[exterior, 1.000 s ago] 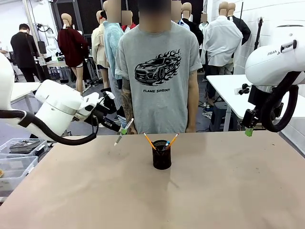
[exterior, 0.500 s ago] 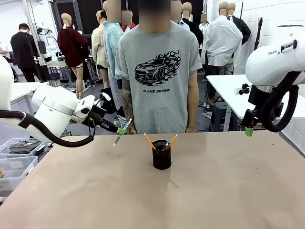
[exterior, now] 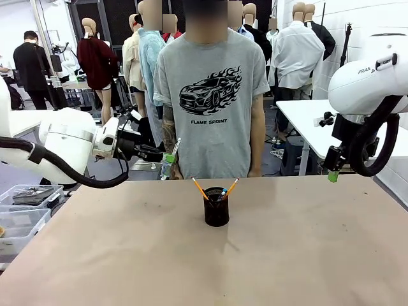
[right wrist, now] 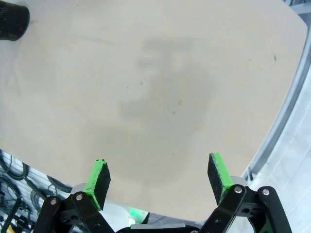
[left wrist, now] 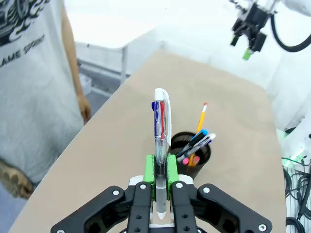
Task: Place the pens into the pen holder.
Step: Pick up a writing instrument from the table and place it into the Pen holder.
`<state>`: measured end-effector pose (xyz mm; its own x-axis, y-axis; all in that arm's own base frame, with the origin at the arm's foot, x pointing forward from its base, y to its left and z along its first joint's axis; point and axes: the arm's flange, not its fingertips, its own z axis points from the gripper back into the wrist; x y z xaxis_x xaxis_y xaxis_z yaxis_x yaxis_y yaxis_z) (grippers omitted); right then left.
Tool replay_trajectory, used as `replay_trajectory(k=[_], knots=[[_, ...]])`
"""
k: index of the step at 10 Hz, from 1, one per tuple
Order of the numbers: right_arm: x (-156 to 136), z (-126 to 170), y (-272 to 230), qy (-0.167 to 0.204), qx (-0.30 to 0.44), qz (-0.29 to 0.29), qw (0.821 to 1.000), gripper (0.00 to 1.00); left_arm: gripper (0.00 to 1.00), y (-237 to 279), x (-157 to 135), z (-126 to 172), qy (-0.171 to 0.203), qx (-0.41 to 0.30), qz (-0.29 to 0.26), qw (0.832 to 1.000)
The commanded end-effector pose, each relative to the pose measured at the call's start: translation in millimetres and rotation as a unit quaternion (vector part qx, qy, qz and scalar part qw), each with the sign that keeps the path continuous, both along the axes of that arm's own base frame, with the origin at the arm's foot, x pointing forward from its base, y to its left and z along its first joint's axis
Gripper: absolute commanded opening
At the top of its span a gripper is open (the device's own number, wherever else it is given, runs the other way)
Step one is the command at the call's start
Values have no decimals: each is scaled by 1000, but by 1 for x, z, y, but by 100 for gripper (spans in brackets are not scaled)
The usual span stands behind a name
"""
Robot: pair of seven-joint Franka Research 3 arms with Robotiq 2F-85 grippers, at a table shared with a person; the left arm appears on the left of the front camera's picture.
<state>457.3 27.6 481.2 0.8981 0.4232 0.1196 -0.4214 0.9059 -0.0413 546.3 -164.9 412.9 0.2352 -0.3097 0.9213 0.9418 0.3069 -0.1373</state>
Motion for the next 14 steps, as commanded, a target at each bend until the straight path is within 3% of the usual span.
replay_trajectory(k=[1,2,5,11,14], knots=[[0,1,1,4,0,2,1000,100,0,-6,3,-10,-10,-60,-43,997],[0,1,1,4,0,2,1000,100,0,-17,3,-10,-25,-80,-47,995],[0,1,1,4,0,2,1000,100,0,-53,-9,-15,-24,-119,-90,988],[0,1,1,4,0,2,1000,100,0,-110,-16,-26,-32,-127,-136,982],[0,1,1,4,0,2,1000,100,0,-132,-9,-39,-20,-120,-141,982]])
